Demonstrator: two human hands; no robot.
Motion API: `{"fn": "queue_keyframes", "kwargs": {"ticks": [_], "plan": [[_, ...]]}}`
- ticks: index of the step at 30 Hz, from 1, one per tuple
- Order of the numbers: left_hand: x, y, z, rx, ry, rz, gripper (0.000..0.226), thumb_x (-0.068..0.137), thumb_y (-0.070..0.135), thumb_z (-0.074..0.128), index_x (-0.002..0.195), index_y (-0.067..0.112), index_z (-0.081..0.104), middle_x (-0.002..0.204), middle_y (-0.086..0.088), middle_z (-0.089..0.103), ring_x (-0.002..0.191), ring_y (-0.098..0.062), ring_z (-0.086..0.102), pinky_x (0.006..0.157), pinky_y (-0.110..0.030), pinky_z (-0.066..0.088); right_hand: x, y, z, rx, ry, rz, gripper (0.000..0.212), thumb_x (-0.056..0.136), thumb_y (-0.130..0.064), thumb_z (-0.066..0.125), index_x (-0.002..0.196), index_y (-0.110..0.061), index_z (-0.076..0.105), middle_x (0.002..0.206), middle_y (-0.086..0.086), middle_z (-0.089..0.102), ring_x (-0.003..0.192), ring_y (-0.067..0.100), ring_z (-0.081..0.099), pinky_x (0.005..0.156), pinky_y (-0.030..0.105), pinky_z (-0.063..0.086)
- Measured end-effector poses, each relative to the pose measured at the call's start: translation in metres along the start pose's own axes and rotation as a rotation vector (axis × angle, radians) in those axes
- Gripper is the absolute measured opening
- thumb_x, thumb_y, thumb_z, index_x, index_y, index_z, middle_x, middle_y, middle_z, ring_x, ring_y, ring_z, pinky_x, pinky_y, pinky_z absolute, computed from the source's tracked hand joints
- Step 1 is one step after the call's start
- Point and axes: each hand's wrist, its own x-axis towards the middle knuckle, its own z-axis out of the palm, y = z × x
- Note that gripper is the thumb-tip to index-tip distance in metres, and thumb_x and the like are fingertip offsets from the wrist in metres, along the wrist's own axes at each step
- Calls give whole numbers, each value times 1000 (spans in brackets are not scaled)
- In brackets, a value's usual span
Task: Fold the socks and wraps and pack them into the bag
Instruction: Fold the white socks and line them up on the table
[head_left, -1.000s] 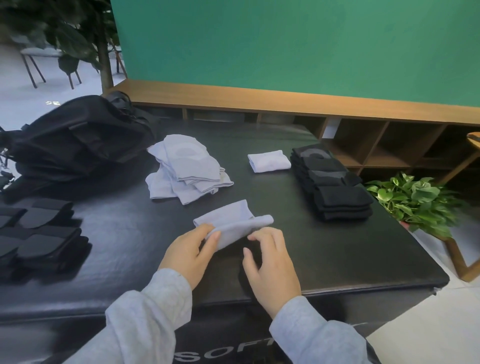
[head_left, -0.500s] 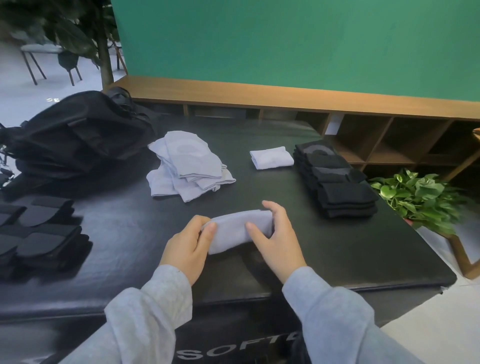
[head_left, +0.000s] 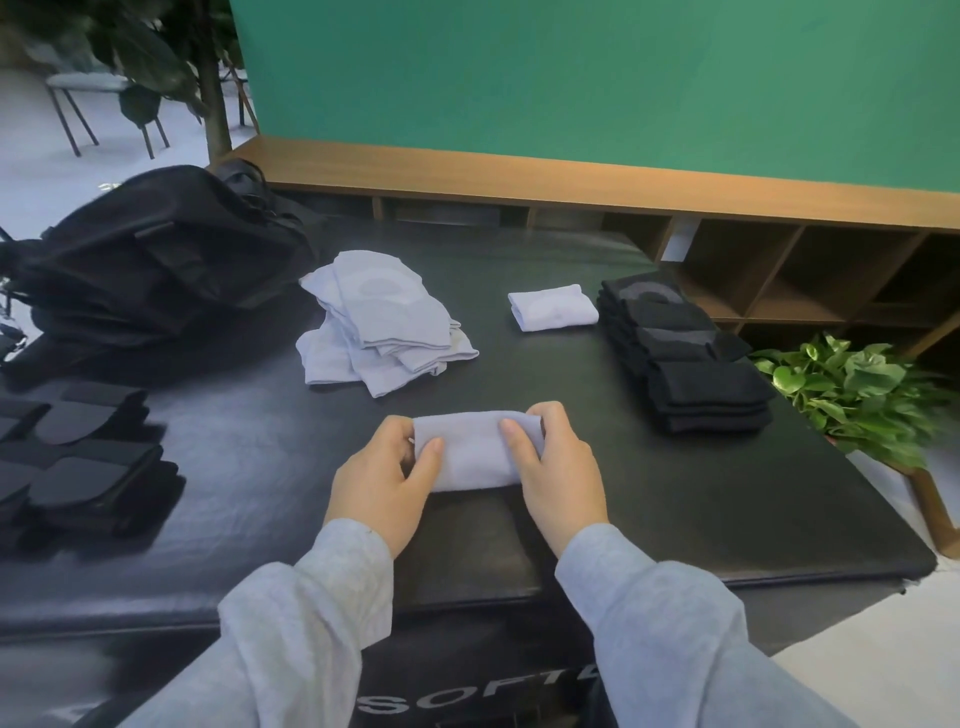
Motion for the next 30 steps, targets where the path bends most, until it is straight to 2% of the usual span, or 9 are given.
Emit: {"fn": "queue_keyframes", "kwargs": {"ticks": [4, 9, 11, 14, 17, 20, 25, 27, 30], "plan": [[3, 2, 4, 26, 25, -24, 14, 91, 36, 51, 91, 22, 50, 68, -1, 52, 66, -15, 51, 57, -25, 38, 4, -3, 3, -141, 61, 4, 25, 96, -46, 40, 96, -21, 38, 69, -11, 47, 73, 22, 51, 63, 31, 37], [0, 0, 8, 24, 68, 7, 28, 87, 27, 59, 107, 27, 40, 96, 6, 48, 83, -14, 52, 75, -30, 44, 7, -1, 6, -86, 153, 58, 17, 95, -36, 47, 95, -23, 37, 84, -11, 48, 80, 17, 49, 66, 30, 37], [-1, -2, 8, 83, 97, 74, 33, 87, 25, 58, 116, 27, 41, 115, 8, 39, 97, -12, 47, 87, -30, 38, 2, 1, 9, -155, 270, -118, 8, 92, -19, 53, 93, -19, 45, 94, -7, 48, 87, 17, 45, 69, 32, 43], [0, -2, 7, 271, 43, 134, 20, 92, 27, 47, 112, 27, 46, 116, 9, 44, 109, -14, 43, 94, -28, 26, -4, 9, 20, -284, 393, -537, 15, 78, -8, 51, 88, -14, 61, 96, 1, 57, 84, 19, 41, 68, 32, 42], [2, -1, 8, 345, 10, 137, 21, 94, 28, 39, 114, 28, 47, 114, 12, 52, 116, -11, 42, 98, -27, 23, -9, 10, 24, -306, 193, -712, 22, 80, -21, 49, 90, -19, 68, 94, -3, 63, 82, 18, 48, 68, 31, 43], [1, -1, 7, 340, -14, 130, 27, 96, 22, 34, 119, 27, 47, 122, 11, 53, 121, -10, 41, 102, -27, 21, -9, 11, 22, -372, 59, -702, 26, 85, -35, 47, 98, -30, 70, 101, -12, 64, 86, 14, 50, 69, 27, 41], [-1, -3, 9, 379, -31, 145, 39, 97, 21, 31, 133, 33, 39, 147, 14, 31, 141, -4, 14, 112, -29, 8, -1, 15, 11, -538, 28, -621, 32, 84, -43, 42, 101, -35, 68, 113, -13, 64, 91, 20, 58, 67, 33, 45], [-2, -1, 10, 403, -31, 137, 39, 98, 26, 31, 136, 32, 38, 149, 15, 27, 141, -3, 11, 114, -30, 6, 12, 18, -1, -574, 38, -459, 35, 87, -45, 39, 107, -34, 66, 125, -12, 59, 107, 22, 55, 77, 36, 46], [-3, 1, 9, 408, -37, 123, 38, 98, 30, 32, 136, 32, 39, 148, 16, 29, 141, -2, 12, 115, -30, 6, 38, 34, -18, -381, -74, -169, 35, 96, -40, 42, 128, -31, 55, 148, -11, 35, 136, 15, 26, 105, 29, 28]]}}
